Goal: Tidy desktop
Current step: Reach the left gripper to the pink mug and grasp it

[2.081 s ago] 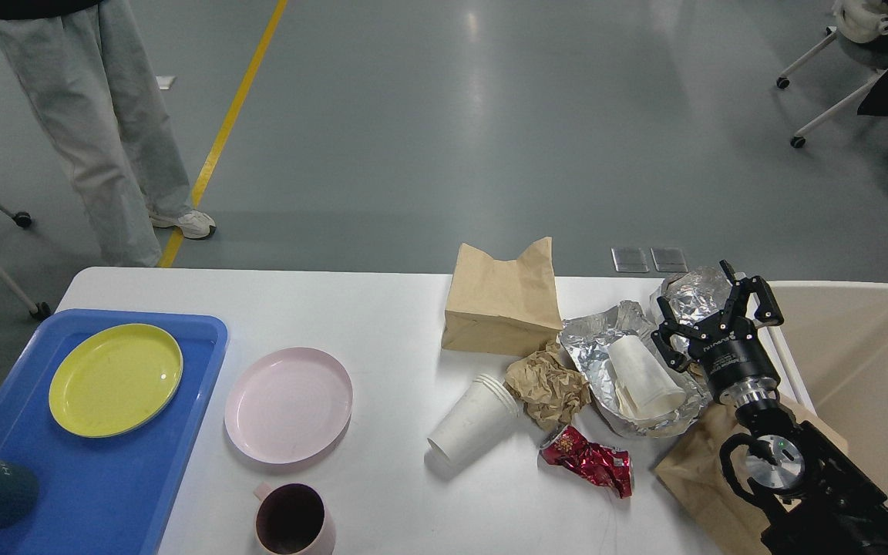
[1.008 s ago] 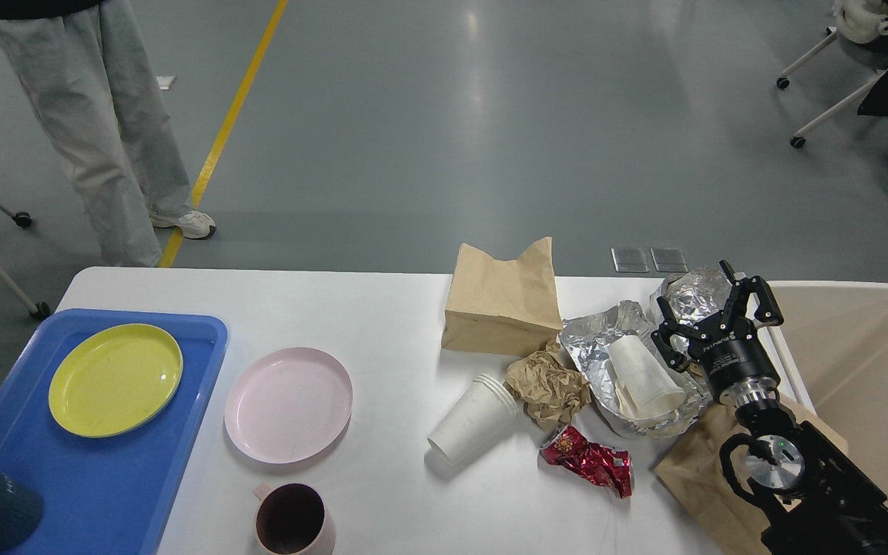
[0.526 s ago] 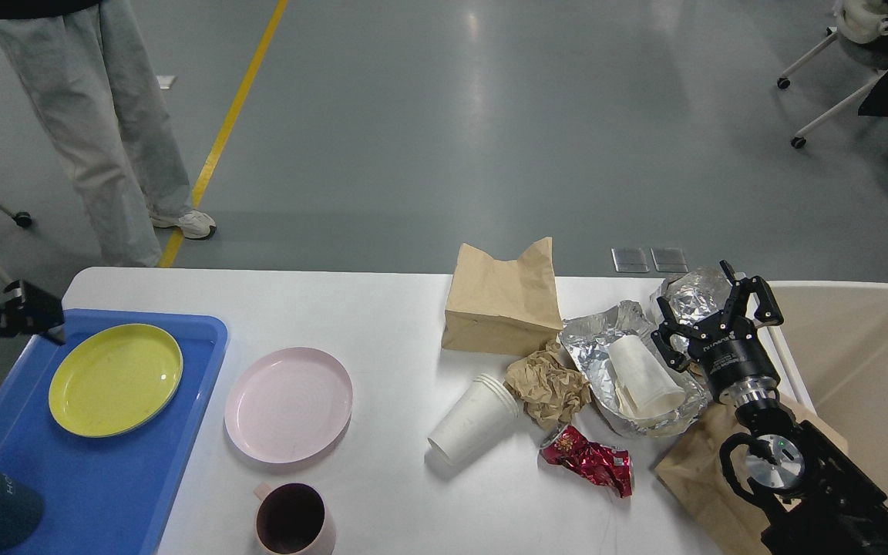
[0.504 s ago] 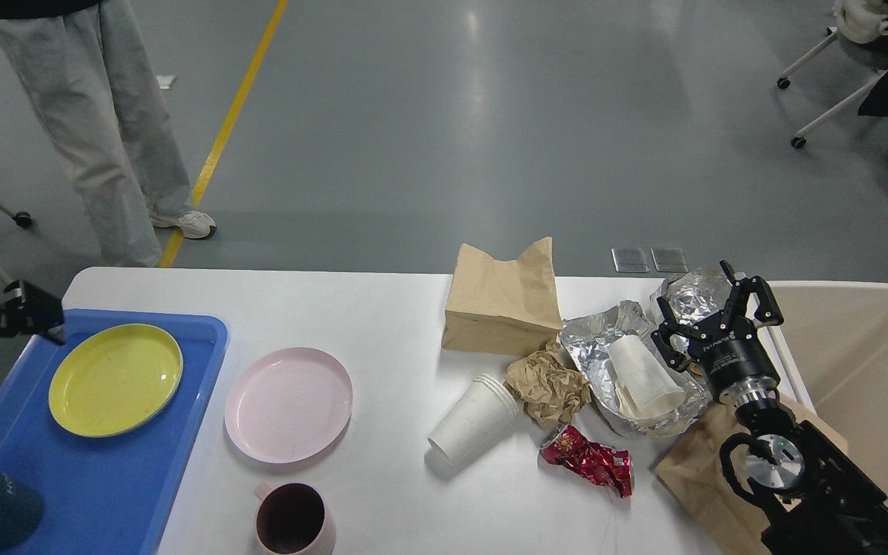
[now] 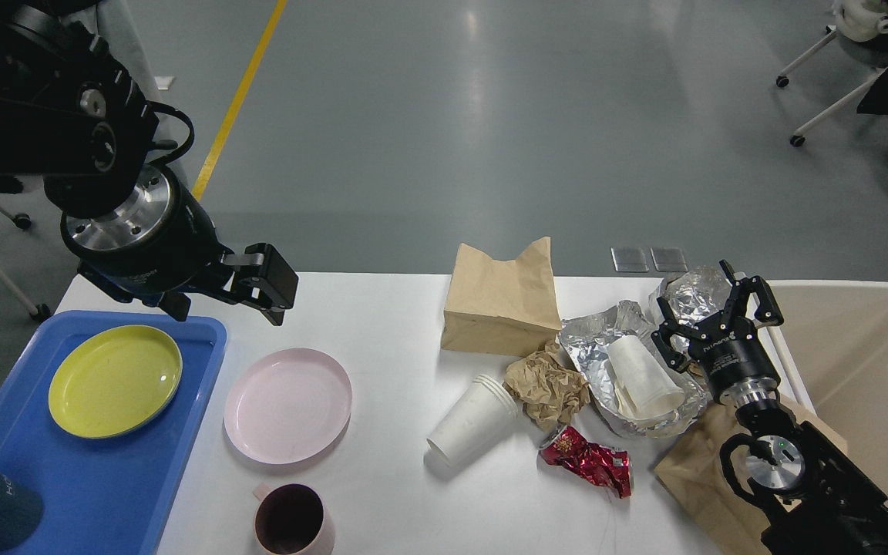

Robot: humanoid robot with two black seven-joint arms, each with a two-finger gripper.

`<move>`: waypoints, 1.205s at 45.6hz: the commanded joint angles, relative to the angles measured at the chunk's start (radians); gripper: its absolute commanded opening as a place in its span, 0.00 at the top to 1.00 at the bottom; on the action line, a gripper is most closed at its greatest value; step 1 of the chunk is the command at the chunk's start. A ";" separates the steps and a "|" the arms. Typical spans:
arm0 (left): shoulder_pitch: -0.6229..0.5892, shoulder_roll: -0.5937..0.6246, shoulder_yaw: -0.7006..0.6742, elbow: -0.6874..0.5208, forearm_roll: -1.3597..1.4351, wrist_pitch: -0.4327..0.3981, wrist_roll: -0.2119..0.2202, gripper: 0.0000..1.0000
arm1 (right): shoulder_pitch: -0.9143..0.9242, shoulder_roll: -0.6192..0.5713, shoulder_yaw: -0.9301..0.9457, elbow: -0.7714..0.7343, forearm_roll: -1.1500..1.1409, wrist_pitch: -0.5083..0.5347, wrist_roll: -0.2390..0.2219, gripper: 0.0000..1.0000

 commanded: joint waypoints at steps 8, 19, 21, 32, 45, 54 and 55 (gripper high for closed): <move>0.004 0.008 -0.002 -0.005 -0.019 -0.100 -0.007 0.04 | 0.000 0.000 0.000 0.000 0.002 0.000 0.000 0.00; 0.100 0.082 -0.002 0.009 -0.016 -0.071 -0.010 0.04 | 0.000 0.000 0.000 0.000 0.000 0.000 0.000 0.00; 0.128 0.086 -0.004 0.011 -0.018 -0.071 -0.010 0.04 | 0.000 0.000 0.000 0.000 0.000 0.000 0.000 0.00; 0.372 0.083 -0.018 0.014 -0.021 -0.020 -0.006 0.11 | 0.000 0.000 0.000 0.000 0.000 0.000 0.000 0.00; 0.732 0.002 -0.111 0.020 -0.021 0.337 0.005 0.12 | 0.000 0.000 0.000 0.000 0.000 0.000 0.000 0.00; 0.812 -0.026 -0.117 0.025 -0.082 0.480 0.003 0.14 | 0.000 0.000 0.000 0.000 0.002 0.000 0.000 0.00; 0.815 -0.026 -0.113 0.029 -0.099 0.481 0.003 0.16 | 0.000 0.000 0.000 0.000 0.000 0.000 0.000 0.00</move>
